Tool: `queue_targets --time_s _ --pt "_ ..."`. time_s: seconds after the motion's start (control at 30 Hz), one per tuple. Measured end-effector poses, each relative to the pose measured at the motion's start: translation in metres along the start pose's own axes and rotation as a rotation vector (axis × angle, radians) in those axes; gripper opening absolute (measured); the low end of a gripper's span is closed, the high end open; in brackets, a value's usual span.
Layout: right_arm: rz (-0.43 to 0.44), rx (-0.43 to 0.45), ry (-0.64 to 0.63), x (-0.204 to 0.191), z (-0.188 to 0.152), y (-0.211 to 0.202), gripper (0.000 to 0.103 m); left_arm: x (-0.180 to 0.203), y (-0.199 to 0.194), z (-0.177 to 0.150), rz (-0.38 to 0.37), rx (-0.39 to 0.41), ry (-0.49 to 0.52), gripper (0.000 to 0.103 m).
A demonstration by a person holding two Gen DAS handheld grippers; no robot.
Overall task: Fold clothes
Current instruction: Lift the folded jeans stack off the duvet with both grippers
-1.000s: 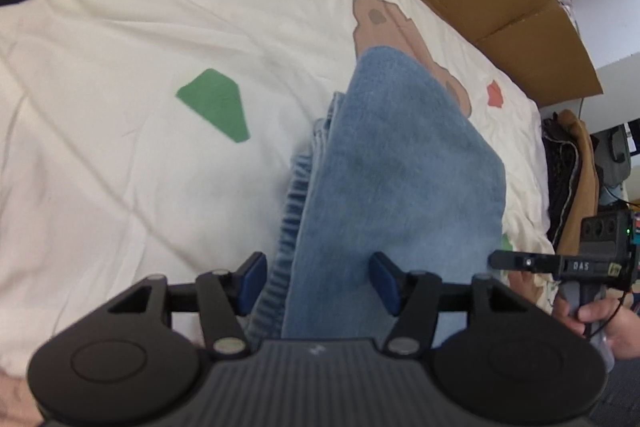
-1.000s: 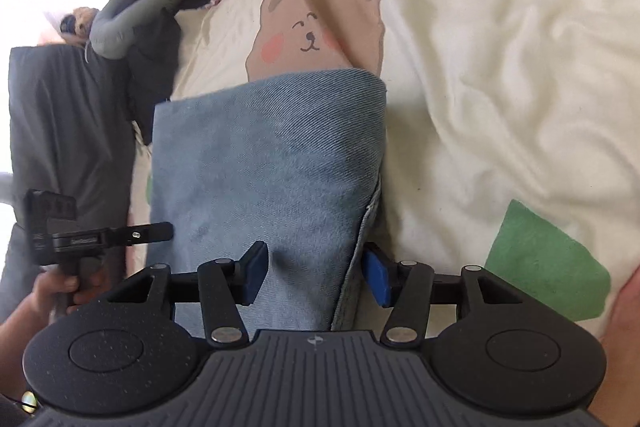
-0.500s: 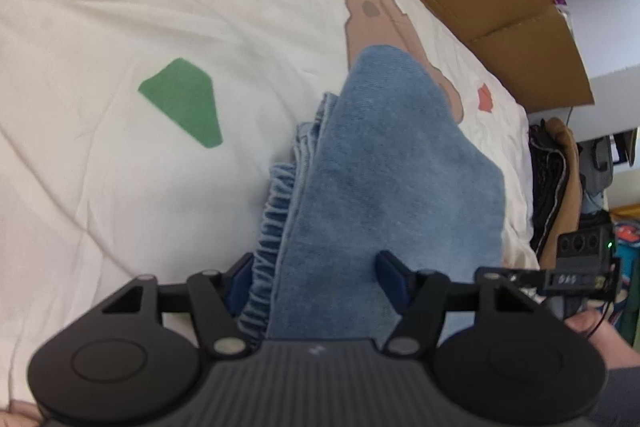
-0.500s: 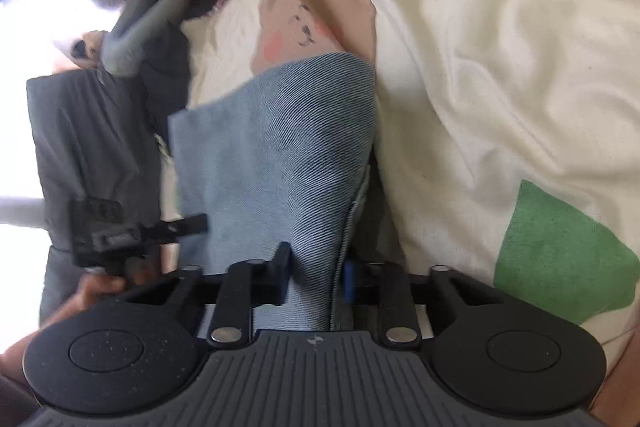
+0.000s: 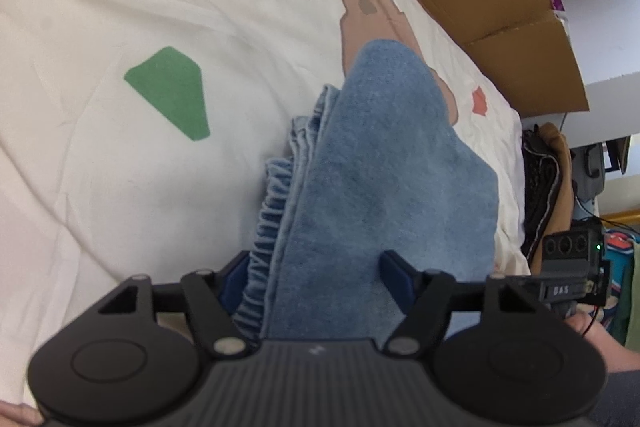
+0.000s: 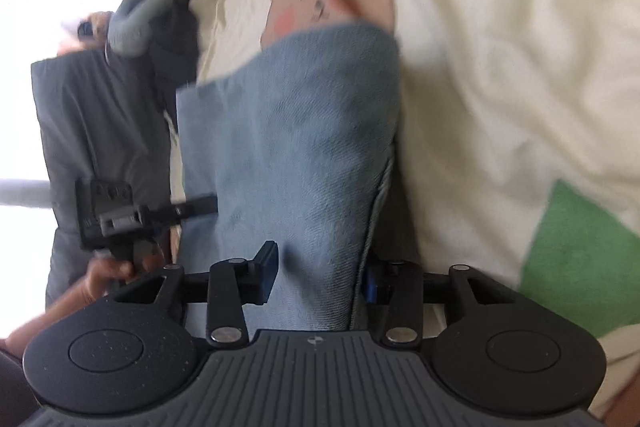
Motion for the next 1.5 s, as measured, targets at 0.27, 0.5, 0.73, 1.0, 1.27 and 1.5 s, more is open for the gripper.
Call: queue_targets --time_s 0.27,0.5,0.73,1.0,1.27,1.5 --pt "0.001 0.025 -0.053 -0.013 0.000 -0.007 0.019 0.002 -0.005 -0.004 -0.034 0.028 0.007 0.065" --pt "-0.048 0.063 -0.044 -0.015 0.016 -0.030 0.018 0.015 0.003 -0.008 -0.078 0.006 -0.035 0.060" --pt "-0.097 0.144 -0.021 0.002 0.034 -0.063 0.018 0.042 0.020 -0.010 -0.096 -0.001 -0.022 0.057" --pt "-0.083 0.124 -0.013 0.018 0.040 -0.060 0.021 0.035 0.026 -0.012 -0.018 -0.045 -0.012 0.075" --pt "-0.086 0.121 -0.013 0.025 0.035 -0.059 0.028 0.034 0.037 -0.018 -0.088 -0.066 -0.021 0.088" --pt "-0.091 0.113 -0.011 0.027 0.033 -0.058 0.030 0.049 0.045 -0.017 -0.146 -0.094 -0.004 0.070"
Point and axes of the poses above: each gripper's, at about its wrist camera, not at the fingertips, and y roughly the way its jaws point, x to its right, z to its top, the point moved 10 cm from there along y, roughly the way its jaws point, and after that the axes turned 6 degrees about -y, right-handed, at the moved point
